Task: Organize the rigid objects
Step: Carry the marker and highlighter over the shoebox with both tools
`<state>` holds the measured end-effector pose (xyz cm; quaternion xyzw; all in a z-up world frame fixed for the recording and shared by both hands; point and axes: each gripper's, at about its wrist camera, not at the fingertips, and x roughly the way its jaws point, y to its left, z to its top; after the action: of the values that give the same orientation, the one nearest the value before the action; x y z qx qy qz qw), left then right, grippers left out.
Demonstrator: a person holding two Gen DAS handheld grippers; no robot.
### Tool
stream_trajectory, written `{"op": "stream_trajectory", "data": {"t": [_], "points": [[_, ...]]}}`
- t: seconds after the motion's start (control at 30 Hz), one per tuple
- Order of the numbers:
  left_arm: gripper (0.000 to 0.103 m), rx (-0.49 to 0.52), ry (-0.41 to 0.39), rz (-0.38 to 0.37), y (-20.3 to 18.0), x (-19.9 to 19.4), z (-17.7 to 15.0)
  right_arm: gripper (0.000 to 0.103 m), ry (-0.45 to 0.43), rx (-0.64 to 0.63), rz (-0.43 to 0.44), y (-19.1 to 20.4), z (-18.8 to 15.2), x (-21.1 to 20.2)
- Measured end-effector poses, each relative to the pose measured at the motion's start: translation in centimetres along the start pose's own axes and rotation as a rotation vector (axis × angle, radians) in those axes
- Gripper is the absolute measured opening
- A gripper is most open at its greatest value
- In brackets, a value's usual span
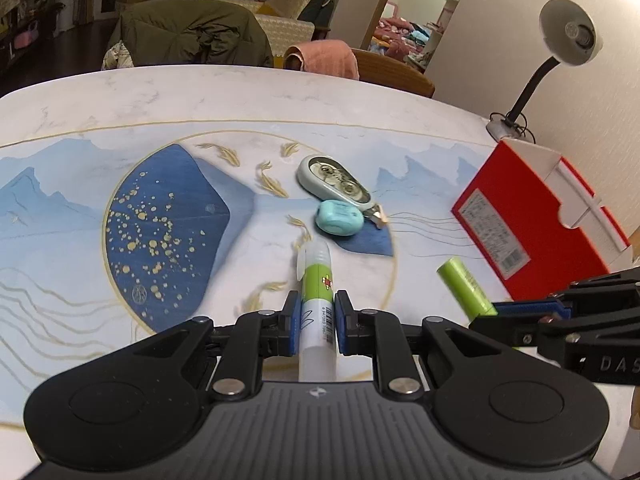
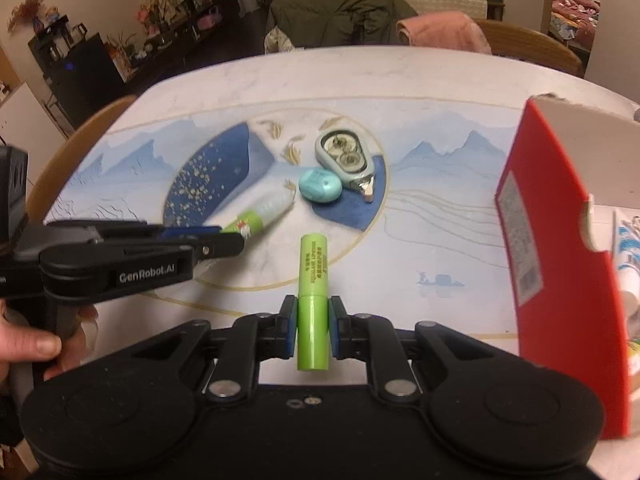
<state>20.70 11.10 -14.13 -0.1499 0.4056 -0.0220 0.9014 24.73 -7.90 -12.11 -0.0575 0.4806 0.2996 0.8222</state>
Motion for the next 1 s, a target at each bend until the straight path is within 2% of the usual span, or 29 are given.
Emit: {"op": "stream_trajectory", "data": {"t": [0.33,0.53,0.77,1.0], "points": [[0.017,-0.044,-0.049,-0.025,-2.1,-3.6,-0.2,0.014,-0.057,0.023,0.015,-1.3,-0.3,-4.4],[0.017,-0.058,-0.098,-0.068,-4.9,-5.8,0.6,0.014,-0.089,0.037,0.008,-3.0,-0.2,-6.9],[0.017,-0.005,-0.135,-0.108,-9.7,-6.7,2.2,0.014,-0.133,0.072,-0.017,-6.3,-0.2,-9.9],[0.017,0.068,-0.13,-0.132,-15.2,-5.0,3.7,0.015,-0.167,0.132,-0.068,-11.4,-0.5,-12.1]]}}
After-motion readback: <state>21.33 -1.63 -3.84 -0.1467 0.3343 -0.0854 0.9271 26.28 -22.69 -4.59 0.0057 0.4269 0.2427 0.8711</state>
